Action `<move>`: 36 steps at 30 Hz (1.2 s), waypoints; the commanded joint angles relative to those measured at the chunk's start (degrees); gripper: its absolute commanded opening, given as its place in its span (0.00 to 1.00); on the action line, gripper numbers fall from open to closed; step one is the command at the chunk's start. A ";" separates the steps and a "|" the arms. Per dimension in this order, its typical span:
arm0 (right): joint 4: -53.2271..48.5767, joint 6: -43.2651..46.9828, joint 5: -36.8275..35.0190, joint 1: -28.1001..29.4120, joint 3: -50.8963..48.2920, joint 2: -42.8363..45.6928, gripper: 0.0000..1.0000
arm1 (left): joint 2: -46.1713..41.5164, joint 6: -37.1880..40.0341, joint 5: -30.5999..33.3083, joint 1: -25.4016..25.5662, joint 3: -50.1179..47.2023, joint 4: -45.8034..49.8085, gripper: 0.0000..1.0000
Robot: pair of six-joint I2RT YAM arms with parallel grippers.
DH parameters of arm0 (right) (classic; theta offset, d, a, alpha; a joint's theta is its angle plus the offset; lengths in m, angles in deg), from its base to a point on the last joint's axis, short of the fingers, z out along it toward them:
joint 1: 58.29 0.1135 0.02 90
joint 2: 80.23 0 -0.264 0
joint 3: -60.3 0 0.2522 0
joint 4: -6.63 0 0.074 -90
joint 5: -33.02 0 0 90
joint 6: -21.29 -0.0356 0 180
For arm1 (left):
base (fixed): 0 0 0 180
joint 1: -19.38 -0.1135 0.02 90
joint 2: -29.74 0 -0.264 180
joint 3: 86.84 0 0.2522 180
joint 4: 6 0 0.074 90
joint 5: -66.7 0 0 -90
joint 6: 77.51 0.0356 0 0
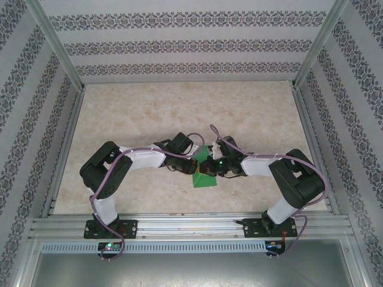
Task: Fold a paper plane with a square sheet of paper (fold left side to right side)
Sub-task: Fold the triangle a second time at the center of the table.
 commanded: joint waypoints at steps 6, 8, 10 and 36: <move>-0.81 1.38 -2.14 0.59 -0.68 -1.07 0.00 | 1.80 1.69 0.83 -0.50 0.60 0.44 0.00; -1.19 1.53 -2.38 0.61 -0.77 -1.07 0.00 | 1.84 1.69 0.96 -0.52 0.58 0.50 0.00; -1.26 1.63 -2.69 0.54 -0.94 -1.07 0.00 | 1.75 1.70 1.23 -0.52 0.46 0.46 0.00; -2.25 2.19 -4.27 0.51 -4.37 -2.39 0.00 | -3.75 -0.28 2.44 -0.85 1.75 0.60 0.22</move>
